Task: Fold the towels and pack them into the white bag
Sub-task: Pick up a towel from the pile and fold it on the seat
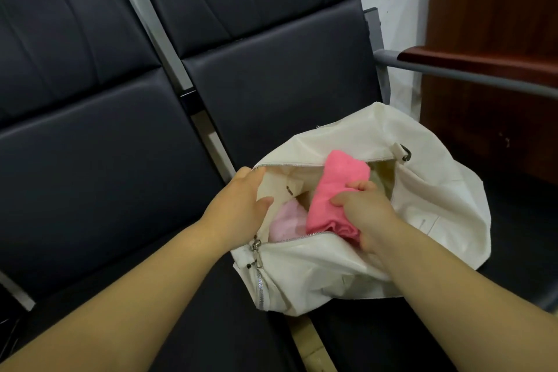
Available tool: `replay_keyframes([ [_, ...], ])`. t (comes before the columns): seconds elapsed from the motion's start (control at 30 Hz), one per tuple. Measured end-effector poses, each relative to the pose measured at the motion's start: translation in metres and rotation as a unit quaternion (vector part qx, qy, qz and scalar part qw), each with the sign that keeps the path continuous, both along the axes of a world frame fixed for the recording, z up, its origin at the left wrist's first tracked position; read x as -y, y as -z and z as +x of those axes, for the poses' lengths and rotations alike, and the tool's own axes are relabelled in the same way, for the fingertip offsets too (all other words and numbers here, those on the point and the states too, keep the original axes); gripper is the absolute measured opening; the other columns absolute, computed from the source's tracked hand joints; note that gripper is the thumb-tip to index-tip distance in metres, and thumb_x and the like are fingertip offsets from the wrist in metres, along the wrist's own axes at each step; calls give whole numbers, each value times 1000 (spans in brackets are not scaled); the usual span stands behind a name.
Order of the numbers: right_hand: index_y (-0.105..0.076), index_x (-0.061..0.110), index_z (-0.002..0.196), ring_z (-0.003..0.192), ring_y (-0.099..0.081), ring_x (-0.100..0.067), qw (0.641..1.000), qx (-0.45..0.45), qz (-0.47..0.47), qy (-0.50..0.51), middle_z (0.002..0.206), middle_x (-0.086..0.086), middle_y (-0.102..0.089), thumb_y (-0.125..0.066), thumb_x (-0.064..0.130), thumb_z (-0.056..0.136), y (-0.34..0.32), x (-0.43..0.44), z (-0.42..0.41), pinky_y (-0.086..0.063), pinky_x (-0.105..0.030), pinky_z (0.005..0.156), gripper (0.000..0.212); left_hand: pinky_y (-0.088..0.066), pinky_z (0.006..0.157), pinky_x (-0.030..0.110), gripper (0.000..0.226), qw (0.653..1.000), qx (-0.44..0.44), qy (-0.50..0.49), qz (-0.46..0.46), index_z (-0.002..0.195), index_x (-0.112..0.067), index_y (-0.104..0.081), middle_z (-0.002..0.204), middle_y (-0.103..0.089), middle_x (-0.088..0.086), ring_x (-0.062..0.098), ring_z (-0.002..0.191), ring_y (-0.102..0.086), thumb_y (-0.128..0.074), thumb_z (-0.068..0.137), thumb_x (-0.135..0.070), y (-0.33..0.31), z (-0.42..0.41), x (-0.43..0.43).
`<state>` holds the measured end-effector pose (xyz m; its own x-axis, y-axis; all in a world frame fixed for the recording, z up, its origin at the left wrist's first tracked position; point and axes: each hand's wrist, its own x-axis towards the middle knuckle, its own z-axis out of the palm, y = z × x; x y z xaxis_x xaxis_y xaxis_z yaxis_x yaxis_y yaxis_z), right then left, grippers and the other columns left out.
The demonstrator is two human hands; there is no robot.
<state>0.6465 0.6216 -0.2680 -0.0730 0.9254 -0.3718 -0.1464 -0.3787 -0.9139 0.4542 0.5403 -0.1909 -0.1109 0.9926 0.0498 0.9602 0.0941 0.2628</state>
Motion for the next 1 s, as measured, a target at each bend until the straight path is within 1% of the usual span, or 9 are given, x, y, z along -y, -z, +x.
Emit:
replay_keyframes([
  [0.13,-52,19,81,99,-64,-32,989,128,15,-74,107,-16,-63,-68,9,92,0,-9,23,-56,-43,90,22,-53,77,39,52,999,29,1,15,149,-27,-29,112,-47,-2,15,82,-57,-53,103,-33,-3,10,-1],
  [0.2,-59,18,91,91,-63,-27,982,153,27,-106,110,-14,-64,-69,11,92,1,-12,30,-55,-34,77,12,-52,73,36,67,999,28,15,21,155,-36,-15,108,-45,-7,13,80,-56,-54,101,-40,-3,16,-2],
  [0.27,-62,16,118,89,-65,-28,979,164,39,-116,115,-15,-66,-71,11,91,2,-16,28,-53,-31,68,29,-53,71,38,71,999,13,24,22,155,-38,-13,105,-43,-8,14,78,-57,-55,99,-47,-2,23,-2],
  [0.33,-60,16,130,77,-63,-26,977,161,59,-127,112,-18,-68,-71,8,90,1,-17,20,-49,-28,58,42,-54,75,43,70,999,-10,29,15,155,-35,-12,106,-43,-7,16,81,-57,-53,99,-48,1,28,-1],
  [0.43,-63,21,134,90,-65,-25,953,192,135,-193,115,-9,-63,-70,6,90,8,-23,12,-54,-29,74,47,-53,78,41,71,999,-25,37,0,158,-33,-8,110,-43,-6,16,86,-55,-50,101,-44,5,31,2],
  [0.57,-60,36,136,112,-52,-13,873,294,215,-325,143,4,-49,-72,19,90,10,-48,23,-42,-5,79,51,-52,77,39,71,999,-38,38,-7,159,-35,-7,111,-41,-7,16,85,-54,-49,102,-42,8,27,0],
  [0.7,-56,44,138,132,-46,-11,808,349,217,-423,156,11,-39,-76,29,88,5,-71,45,-40,-24,107,57,-52,88,39,62,998,-28,48,-22,156,-44,-19,120,-43,-5,18,96,-57,-48,102,-48,10,25,-5],
  [0.87,-50,48,142,139,-41,-10,799,345,253,-423,159,12,-35,-73,30,91,12,-70,45,-33,-20,107,59,-43,107,32,54,998,41,45,-28,153,-46,-33,149,-37,-7,16,130,-50,-50,102,-47,16,22,-18],
  [1.0,-47,49,144,140,-40,-13,788,357,270,-423,160,9,-35,-71,30,92,12,-68,36,-32,-21,107,60,-35,101,22,53,998,34,39,-23,155,-30,-34,154,-37,-2,17,137,-43,-48,105,-40,17,22,-24],
])
